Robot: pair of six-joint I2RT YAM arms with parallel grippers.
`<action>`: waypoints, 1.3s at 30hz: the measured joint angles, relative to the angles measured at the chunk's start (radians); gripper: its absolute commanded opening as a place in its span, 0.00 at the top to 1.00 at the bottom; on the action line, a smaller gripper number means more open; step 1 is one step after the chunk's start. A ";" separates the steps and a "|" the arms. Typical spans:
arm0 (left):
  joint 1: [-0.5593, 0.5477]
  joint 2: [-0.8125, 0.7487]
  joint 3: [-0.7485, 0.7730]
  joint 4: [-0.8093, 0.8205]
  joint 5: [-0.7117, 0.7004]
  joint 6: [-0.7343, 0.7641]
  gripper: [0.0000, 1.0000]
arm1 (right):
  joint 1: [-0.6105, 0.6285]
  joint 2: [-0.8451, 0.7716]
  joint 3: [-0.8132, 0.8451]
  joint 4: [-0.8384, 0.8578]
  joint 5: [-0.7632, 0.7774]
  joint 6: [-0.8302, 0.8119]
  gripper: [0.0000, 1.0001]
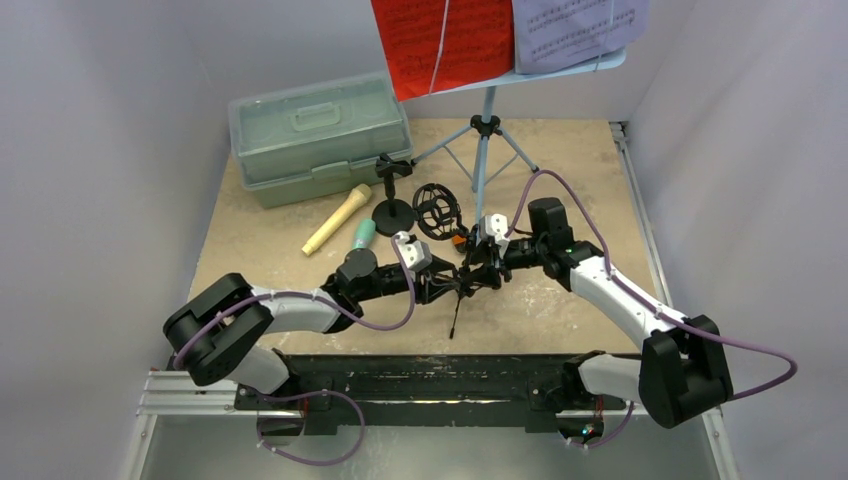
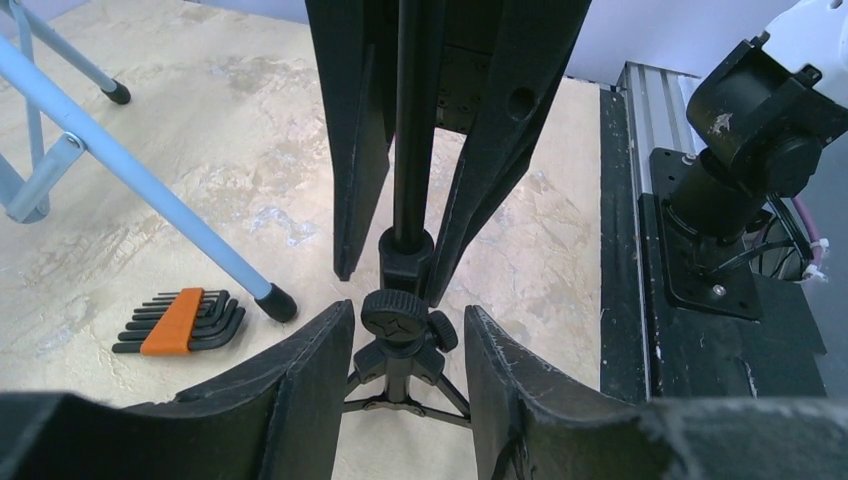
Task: Pack up the instrument practice props
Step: Unscrew the knob on the microphone stand.
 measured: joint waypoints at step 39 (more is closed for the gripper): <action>-0.033 0.037 0.006 -0.033 -0.310 -0.983 0.74 | -0.004 0.000 0.000 0.000 0.023 -0.034 0.72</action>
